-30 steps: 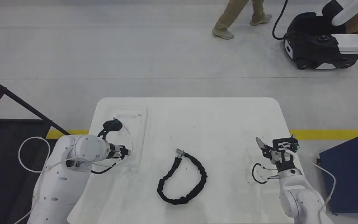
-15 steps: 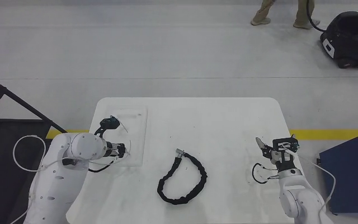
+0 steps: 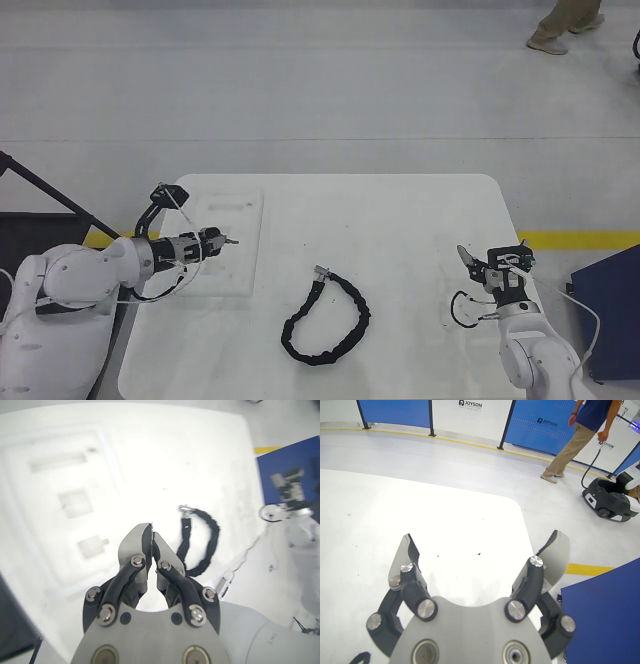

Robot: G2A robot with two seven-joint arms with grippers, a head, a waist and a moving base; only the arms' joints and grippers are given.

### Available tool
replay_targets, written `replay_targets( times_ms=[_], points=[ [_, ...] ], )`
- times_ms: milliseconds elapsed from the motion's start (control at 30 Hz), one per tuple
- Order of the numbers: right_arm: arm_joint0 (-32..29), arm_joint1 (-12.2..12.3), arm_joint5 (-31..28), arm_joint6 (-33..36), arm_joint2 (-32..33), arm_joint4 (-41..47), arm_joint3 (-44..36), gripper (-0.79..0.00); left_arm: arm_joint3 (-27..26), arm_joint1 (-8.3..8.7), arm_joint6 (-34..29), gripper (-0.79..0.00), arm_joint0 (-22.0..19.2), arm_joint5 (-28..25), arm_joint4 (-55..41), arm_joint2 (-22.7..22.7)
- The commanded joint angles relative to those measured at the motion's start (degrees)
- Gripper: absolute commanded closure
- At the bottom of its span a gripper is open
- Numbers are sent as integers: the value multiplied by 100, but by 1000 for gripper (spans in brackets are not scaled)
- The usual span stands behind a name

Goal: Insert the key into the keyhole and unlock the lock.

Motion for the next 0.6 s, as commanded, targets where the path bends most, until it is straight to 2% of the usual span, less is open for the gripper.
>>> replay_targets(
  times_ms=[0,100,167,333,433,567],
  points=[
    [0,0,0,0,0,0,0,-785,99,-33,416,0,378,-492,-1106,-225],
    [0,0,0,0,0,0,0,-785,370,-65,706,0,738,-1072,-2155,-422],
    [0,0,0,0,0,0,0,-785,503,-88,796,0,859,-1492,-2780,-397],
    [0,0,0,0,0,0,0,-785,1116,-113,234,0,911,-2848,-4460,-89],
    [0,0,0,0,0,0,0,-785,1232,-79,98,0,834,-2810,-4850,125],
    [0,0,0,0,0,0,0,-785,1266,0,115,0,874,-2827,-4825,334]
  ],
)
